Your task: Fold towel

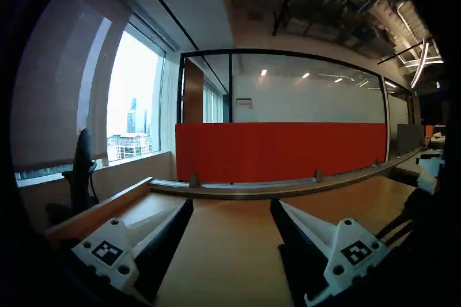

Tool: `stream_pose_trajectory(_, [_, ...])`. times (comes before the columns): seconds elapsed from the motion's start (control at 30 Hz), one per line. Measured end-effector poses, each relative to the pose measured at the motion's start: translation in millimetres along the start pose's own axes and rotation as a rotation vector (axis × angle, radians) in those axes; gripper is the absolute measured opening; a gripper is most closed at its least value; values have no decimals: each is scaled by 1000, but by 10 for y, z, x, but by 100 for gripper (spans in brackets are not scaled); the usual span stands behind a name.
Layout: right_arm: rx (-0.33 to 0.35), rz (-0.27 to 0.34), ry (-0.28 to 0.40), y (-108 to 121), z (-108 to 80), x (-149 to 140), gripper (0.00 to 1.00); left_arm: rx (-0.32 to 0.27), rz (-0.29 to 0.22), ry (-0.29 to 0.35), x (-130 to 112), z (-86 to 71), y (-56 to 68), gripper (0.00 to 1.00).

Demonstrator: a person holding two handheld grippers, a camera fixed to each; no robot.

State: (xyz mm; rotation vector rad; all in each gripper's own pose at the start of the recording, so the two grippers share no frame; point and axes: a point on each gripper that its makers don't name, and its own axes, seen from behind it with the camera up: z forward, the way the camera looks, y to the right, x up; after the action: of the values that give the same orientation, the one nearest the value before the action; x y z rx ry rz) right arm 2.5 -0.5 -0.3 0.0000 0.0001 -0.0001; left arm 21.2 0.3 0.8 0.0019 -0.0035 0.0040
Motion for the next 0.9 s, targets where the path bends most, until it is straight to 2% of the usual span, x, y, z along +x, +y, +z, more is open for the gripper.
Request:
stream_pose_trajectory(0.17, [-7, 1, 2, -34, -38, 356, 99, 6, 2, -13, 338, -20, -12, 99])
stream_pose_trajectory(0.37, [-34, 7, -4, -7, -95, 631, 99, -4, -4, -39, 571, -47, 18, 99])
stream_pose_trajectory(0.6, [-24, 11, -20, -54, -153, 760, 99, -23, -9, -60, 654, -47, 74, 99])
stream_pose_trajectory(0.9, [40, -41, -49, -243, -165, 842, 100, -82, 22, -100, 734, -63, 153, 99])
